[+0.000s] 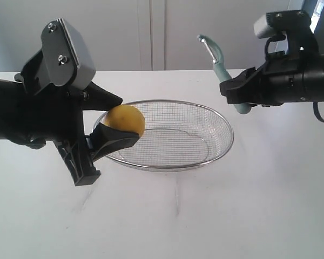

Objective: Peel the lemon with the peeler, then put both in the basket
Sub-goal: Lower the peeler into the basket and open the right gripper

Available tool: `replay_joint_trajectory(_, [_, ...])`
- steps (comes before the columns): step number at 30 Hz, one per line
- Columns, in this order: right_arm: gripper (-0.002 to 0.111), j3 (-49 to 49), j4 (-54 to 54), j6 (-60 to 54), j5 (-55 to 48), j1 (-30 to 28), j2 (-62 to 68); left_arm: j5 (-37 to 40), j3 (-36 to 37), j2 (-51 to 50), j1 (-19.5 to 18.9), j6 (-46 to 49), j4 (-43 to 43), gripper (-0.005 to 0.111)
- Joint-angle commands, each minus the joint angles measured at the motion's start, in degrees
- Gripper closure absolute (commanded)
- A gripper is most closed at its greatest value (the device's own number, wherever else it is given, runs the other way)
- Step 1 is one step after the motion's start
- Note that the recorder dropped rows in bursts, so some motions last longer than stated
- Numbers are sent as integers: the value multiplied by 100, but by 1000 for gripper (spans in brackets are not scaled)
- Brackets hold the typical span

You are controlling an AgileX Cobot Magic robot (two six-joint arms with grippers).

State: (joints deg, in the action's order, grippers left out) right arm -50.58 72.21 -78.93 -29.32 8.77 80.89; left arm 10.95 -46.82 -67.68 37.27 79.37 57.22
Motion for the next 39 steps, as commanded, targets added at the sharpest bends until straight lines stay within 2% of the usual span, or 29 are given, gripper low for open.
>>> replay_joint_trajectory(1, [108,-521,-1594,1081,337,311,346,66,8,40,2,-5,146,107])
replay_joint_trajectory(6, [108,-1133,-4135,3413,376,786,913,66,8,40,2,-5,146,107])
replay_joint_trajectory(9, [108,-1346,-5047,4132,352,1005,1262,66,8,40,2,-5,146,107])
replay_joint_trajectory(19, [108,-1371,-5131,4167,484,1018,1986,66,8,40,2,-5,146,107])
replay_joint_trajectory(29, [108,-1407,-5121,4167,1055,1018,2185,77,8,40,2,-5,146,107])
replay_joint_trajectory(39, [108,-1868,-5121,4167,1014,1367,2658,88,8,40,2,-5,146,107])
